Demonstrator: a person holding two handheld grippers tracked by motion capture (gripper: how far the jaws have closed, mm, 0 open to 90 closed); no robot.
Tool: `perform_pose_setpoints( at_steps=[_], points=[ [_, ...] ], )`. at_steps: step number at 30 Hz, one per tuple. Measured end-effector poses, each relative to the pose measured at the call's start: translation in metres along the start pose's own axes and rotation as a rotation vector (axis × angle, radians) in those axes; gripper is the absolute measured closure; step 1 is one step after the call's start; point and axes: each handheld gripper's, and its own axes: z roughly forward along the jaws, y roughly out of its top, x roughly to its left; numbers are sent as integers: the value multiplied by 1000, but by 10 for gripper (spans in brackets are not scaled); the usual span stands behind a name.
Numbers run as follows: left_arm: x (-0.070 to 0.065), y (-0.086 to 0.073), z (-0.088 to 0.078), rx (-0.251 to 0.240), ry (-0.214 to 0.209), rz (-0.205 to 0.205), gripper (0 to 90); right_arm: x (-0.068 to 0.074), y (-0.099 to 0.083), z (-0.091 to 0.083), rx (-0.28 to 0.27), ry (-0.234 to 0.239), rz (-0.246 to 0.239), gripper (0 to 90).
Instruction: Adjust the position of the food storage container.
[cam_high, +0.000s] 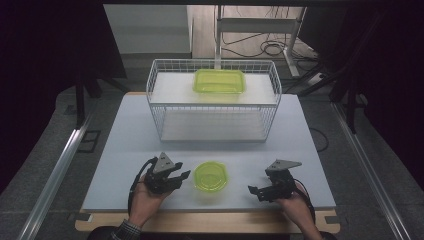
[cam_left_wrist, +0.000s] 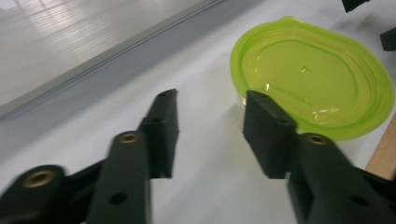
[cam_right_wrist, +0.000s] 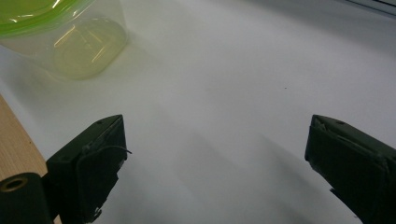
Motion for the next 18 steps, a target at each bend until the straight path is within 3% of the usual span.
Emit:
perform_pose_setpoints(
  at_steps=[10, 12, 18],
  points=[
    [3, -16, -9, 29, 48, -31, 199, 1, 0, 0, 1, -3, -4, 55],
    [3, -19, -11, 33, 41, -37, 132, 1, 0, 0, 2, -2, -2, 55],
    [2, -28, -17, 45, 42, -37, 35, 2, 0, 0, 3, 0, -5, 55]
  ],
)
